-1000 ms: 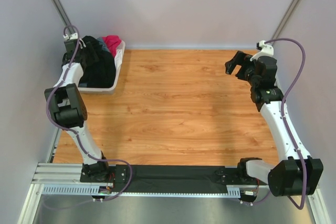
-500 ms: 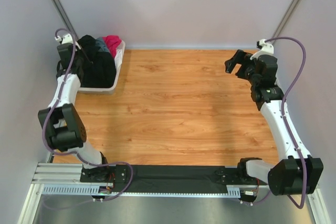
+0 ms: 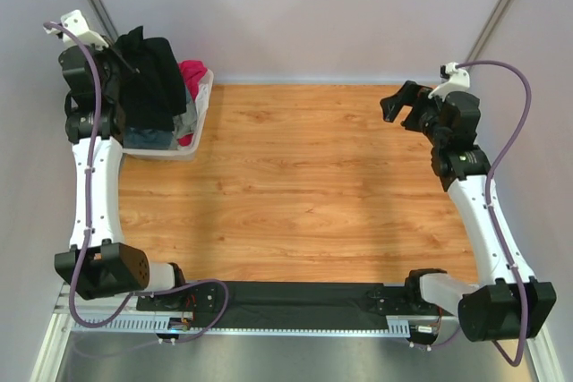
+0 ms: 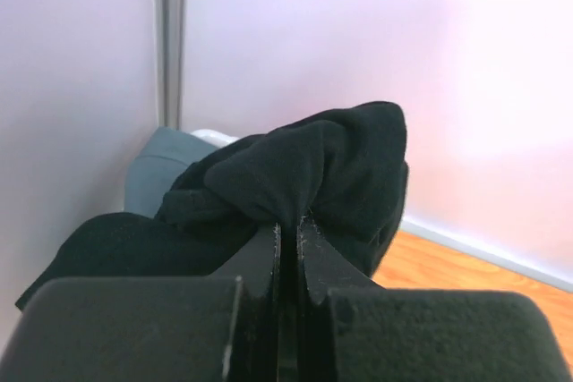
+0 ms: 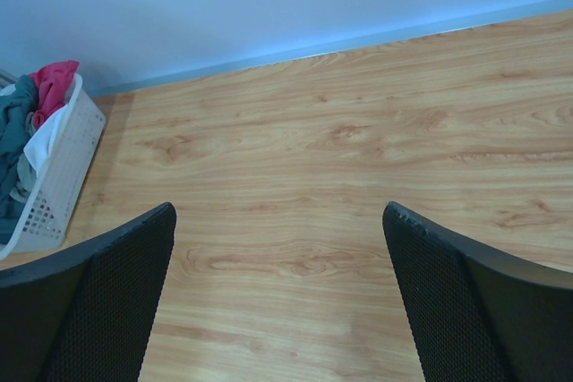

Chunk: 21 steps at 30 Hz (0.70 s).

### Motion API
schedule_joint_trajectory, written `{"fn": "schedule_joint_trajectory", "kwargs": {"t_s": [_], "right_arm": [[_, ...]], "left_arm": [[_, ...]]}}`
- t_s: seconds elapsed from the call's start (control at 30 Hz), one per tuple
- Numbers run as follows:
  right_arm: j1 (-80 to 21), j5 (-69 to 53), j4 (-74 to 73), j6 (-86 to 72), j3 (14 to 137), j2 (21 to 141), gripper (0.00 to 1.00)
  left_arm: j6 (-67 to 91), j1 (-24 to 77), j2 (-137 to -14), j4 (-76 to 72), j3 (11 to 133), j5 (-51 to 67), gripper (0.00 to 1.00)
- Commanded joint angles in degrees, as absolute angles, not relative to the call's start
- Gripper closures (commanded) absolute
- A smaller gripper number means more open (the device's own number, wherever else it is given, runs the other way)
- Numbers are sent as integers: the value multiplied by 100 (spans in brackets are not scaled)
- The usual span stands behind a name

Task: Fold and stack the t-shirts
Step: Grab the tshirt from the pile, then move the tshirt to the center of the board

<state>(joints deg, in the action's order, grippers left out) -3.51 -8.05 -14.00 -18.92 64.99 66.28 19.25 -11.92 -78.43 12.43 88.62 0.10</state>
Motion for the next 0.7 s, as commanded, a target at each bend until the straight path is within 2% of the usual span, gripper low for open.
{"fn": "schedule_joint_trajectory", "kwargs": {"t_s": [0.0,0.23,0.33,0.47,0.5,0.67], "right_arm": [[-369,-817,-1371,-1969,6416,6276,0],[-369,-422,-1617,-2188,6293,5933,0],[-369,-115,-1766,-2215,6188,5687,0],[-369,719,-2407,-2285,6354,5546,0],[-369,816,-2556,-2259,6415,5555,0],[-369,809,-3103,-2180,6355,5362,0]], "left_arm": [[2031,-880,-7419,1283,9158,175,100],[1609,429,-7576,2267,10387,141,100],[1450,1308,-7594,2417,10653,-201,100],[1722,2221,-7559,2382,10065,-701,100],[1740,2467,-7559,2251,9846,-1234,100],[2539,3936,-8050,2285,8694,-2109,100]]}}
